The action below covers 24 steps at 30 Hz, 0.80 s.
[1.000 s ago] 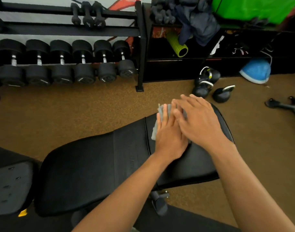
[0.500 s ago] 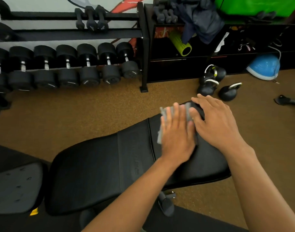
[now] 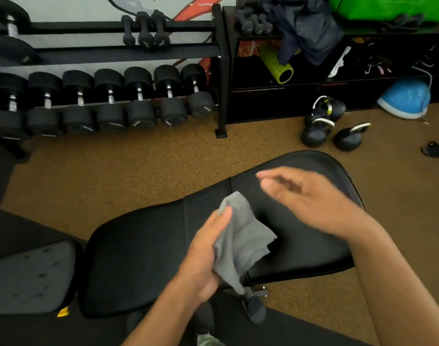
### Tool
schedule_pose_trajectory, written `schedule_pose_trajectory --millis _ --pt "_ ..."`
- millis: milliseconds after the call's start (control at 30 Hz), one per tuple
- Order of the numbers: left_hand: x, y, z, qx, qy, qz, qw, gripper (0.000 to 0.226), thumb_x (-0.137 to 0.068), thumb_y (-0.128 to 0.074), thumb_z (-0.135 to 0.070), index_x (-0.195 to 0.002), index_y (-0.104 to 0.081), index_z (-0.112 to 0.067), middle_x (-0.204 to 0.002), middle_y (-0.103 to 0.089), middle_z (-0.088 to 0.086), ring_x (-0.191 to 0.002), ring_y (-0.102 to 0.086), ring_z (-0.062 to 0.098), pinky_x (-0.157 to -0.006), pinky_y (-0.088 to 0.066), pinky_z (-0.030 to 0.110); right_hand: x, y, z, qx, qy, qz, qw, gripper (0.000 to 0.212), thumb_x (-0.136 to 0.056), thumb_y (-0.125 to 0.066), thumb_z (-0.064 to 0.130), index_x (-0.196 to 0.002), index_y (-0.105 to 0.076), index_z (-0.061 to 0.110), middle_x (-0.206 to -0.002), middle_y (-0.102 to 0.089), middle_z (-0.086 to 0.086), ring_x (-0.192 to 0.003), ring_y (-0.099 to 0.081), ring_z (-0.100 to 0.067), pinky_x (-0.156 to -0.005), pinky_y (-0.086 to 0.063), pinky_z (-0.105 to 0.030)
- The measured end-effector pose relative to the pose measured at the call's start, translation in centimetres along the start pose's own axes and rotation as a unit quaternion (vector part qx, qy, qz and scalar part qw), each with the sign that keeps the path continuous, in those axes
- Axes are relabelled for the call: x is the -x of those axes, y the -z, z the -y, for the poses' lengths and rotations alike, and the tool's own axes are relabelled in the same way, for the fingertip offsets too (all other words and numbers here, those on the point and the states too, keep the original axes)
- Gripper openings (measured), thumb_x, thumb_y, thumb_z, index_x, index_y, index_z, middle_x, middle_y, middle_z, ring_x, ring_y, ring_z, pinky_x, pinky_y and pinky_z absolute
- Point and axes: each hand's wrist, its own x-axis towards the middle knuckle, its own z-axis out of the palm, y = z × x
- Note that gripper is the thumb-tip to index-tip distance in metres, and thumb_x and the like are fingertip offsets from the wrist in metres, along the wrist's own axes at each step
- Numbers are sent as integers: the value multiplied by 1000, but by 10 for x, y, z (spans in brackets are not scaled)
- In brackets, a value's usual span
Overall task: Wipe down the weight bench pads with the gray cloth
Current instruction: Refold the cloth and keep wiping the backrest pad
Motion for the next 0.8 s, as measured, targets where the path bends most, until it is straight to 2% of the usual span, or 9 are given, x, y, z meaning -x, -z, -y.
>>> schedule_pose_trajectory --millis 100,200,333,400,533,600,667,733,800 --pt "5 23 -12 -4 33 132 991 71 -78 -73 -8 -147 -52 -6 -142 -53 36 -127 -55 47 -114 -37 63 15 -26 8 -73 -14 140 987 55 -89 -70 56 -139 -56 39 -125 -67 19 -113 -64 4 -98 -56 -31" --pt "4 38 -15 -66 73 145 985 75 -66 -61 10 -140 -52 5 -128 -58 35 -117 -57 49 -103 -45 58 21 -46 1 -70 -14 117 991 62 -84 -81 43 -140 -54 40 -116 -68 14 -102 -69 -6 -89 -60 -35" --pt "4 48 -27 -94 116 112 982 57 -64 -62 4 -120 -61 7 -113 -62 28 -102 -60 43 -87 -50 49 22 -55 -5 -86 -38 82 992 44 -86 -83 23 -126 -68 35 -98 -73 6 -87 -72 -9 -79 -60 -29" --pt "0 48 -36 -188 94 45 977 44 -71 -67 -5 -115 -67 3 -106 -68 24 -94 -66 36 -78 -54 42 24 -57 -3 -111 -44 71 990 32 -86 -82 18 -114 -74 30 -93 -74 2 -81 -72 -13 -75 -60 -28" --pt "-6 57 -50 -357 23 -58 932 18 -99 -69 -24 -113 -75 -16 -112 -78 9 -104 -75 24 -93 -61 45 31 -61 -1 -125 -94 27 987 24 -88 -79 13 -105 -74 29 -93 -72 -3 -73 -72 -22 -70 -64 -36" --pt "-2 59 -56 -367 9 -51 929 19 -101 -65 -30 -113 -76 -19 -109 -79 5 -105 -75 23 -97 -59 47 36 -65 0 -112 -115 9 987 22 -88 -80 18 -104 -73 31 -93 -74 0 -74 -74 -21 -72 -64 -40" --pt "1 58 -62 -372 -5 -23 928 22 -103 -61 -33 -113 -77 -22 -108 -79 4 -105 -74 23 -97 -58 45 40 -69 4 -126 -138 -15 982 23 -87 -81 30 -107 -71 31 -93 -75 1 -80 -75 -16 -72 -64 -35" --pt "5 55 -68 -380 -12 20 925 22 -104 -59 -33 -113 -77 -23 -107 -78 3 -102 -73 19 -91 -57 37 48 -72 9 -154 -169 -17 973 33 -87 -79 41 -115 -69 28 -95 -74 0 -84 -73 -13 -69 -60 -24" --pt "7 53 -75 -408 -16 79 909 21 -103 -60 -29 -112 -76 -22 -103 -78 2 -96 -73 14 -83 -56 28 57 -74 12 -133 -172 12 976 29 -88 -76 47 -111 -73 29 -91 -75 1 -80 -70 -11 -69 -55 -25"
